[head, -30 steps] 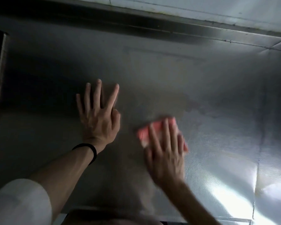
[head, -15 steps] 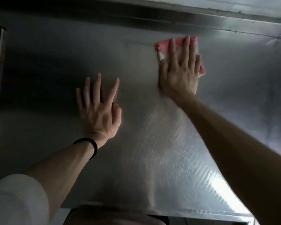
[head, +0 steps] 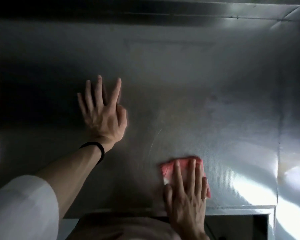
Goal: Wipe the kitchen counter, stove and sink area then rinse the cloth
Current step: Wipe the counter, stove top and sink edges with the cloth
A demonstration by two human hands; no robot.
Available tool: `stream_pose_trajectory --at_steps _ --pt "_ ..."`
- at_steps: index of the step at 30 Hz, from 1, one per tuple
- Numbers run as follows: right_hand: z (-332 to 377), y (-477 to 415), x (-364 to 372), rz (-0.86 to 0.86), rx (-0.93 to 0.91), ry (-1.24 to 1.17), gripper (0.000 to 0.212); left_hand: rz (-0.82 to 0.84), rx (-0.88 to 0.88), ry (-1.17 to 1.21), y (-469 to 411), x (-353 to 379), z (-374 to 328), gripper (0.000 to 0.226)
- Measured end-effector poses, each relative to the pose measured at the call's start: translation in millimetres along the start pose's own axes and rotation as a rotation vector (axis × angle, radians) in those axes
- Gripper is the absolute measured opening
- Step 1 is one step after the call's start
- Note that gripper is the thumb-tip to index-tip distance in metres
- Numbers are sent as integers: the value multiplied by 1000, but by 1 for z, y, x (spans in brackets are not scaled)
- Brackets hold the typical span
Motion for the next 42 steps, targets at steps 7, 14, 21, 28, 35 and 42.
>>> stream_pose_trajectory --at_steps 7,14,21,28,35,42 --pt "-35 -169 -62 -160 156 -82 67 -10 24 8 1 0 -1 76" --pt "28 -87 -24 -144 208 -107 68 -39 37 21 2 -1 -1 75" --pt "133 51 48 -5 -67 -77 77 -77 72 6 3 5 3 74" --pt "-51 15 -5 -91 302 -90 67 -84 71 2 3 7 4 72" --pt "-173 3 -45 -108 633 -170 73 -83 71 26 3 6 3 75" --pt "-46 10 -15 -111 599 -209 75 -61 82 57 3 5 3 76"
Point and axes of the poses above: each hand's wrist, its own y-axis away from the middle knuckle, its own x-axis out of the palm, z = x × y, the point moved 5 cm from there along -y, towards the middle knuckle, and after that the axes turned 7 degrees about x, right-handed, at the moved point
